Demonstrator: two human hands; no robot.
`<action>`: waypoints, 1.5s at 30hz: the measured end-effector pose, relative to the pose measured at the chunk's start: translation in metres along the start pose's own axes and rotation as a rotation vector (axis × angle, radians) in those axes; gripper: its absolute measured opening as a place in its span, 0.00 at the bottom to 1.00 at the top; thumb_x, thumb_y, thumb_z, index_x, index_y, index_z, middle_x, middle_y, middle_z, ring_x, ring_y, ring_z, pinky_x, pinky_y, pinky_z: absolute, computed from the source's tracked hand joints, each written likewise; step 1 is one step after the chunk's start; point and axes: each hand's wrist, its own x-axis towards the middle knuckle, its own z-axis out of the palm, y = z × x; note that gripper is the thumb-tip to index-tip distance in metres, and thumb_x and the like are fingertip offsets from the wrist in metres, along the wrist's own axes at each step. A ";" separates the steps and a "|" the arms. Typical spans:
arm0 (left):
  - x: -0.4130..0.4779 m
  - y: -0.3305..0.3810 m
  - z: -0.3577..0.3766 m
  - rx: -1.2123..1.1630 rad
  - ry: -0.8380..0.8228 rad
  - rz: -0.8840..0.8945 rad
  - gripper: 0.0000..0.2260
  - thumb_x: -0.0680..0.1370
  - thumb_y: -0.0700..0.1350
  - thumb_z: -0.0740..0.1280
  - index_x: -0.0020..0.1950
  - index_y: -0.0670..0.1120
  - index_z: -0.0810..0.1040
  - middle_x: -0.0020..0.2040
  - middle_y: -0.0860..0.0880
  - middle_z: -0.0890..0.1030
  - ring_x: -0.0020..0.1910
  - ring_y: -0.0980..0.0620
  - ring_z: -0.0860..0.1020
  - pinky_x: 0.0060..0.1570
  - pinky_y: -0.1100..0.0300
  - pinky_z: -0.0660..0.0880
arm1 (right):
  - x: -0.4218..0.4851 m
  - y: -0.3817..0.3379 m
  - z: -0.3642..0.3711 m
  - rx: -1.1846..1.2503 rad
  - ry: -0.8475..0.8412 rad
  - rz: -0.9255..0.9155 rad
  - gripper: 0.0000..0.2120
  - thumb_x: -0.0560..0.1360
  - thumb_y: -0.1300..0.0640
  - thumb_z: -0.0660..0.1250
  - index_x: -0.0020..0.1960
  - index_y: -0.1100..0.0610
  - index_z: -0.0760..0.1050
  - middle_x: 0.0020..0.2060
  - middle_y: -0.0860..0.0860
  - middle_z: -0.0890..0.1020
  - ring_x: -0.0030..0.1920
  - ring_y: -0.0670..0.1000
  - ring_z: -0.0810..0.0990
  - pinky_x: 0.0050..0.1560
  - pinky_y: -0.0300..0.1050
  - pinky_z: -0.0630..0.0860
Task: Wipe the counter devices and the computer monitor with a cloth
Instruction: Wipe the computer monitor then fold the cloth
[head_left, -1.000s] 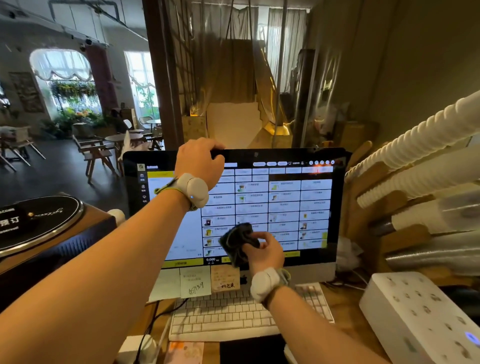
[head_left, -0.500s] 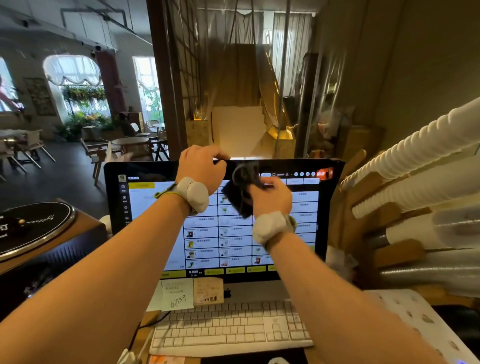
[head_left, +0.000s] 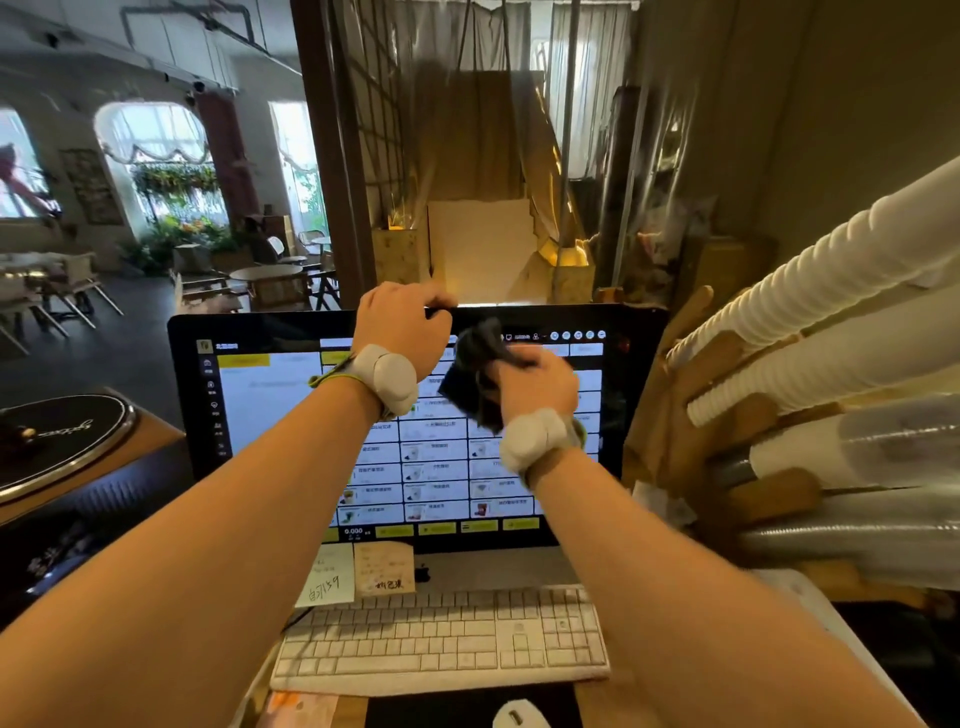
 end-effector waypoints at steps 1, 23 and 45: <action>0.000 0.001 0.001 -0.004 -0.009 -0.001 0.15 0.75 0.48 0.59 0.55 0.56 0.83 0.51 0.55 0.84 0.57 0.49 0.78 0.68 0.46 0.67 | 0.009 -0.016 0.001 0.037 0.020 -0.031 0.09 0.65 0.60 0.74 0.43 0.48 0.83 0.39 0.47 0.85 0.41 0.49 0.85 0.40 0.45 0.84; 0.004 0.038 0.035 0.066 0.003 0.010 0.19 0.74 0.50 0.56 0.57 0.56 0.83 0.52 0.53 0.84 0.59 0.49 0.76 0.62 0.48 0.75 | 0.029 -0.019 -0.053 0.035 0.054 -0.010 0.09 0.67 0.60 0.76 0.44 0.49 0.83 0.42 0.49 0.85 0.42 0.49 0.83 0.45 0.44 0.82; 0.004 0.074 0.063 0.041 -0.021 -0.002 0.20 0.73 0.51 0.54 0.59 0.59 0.81 0.55 0.52 0.81 0.61 0.47 0.74 0.62 0.47 0.74 | 0.021 0.035 -0.100 -0.039 -0.055 0.057 0.11 0.71 0.65 0.71 0.41 0.49 0.79 0.43 0.50 0.83 0.45 0.52 0.83 0.45 0.49 0.83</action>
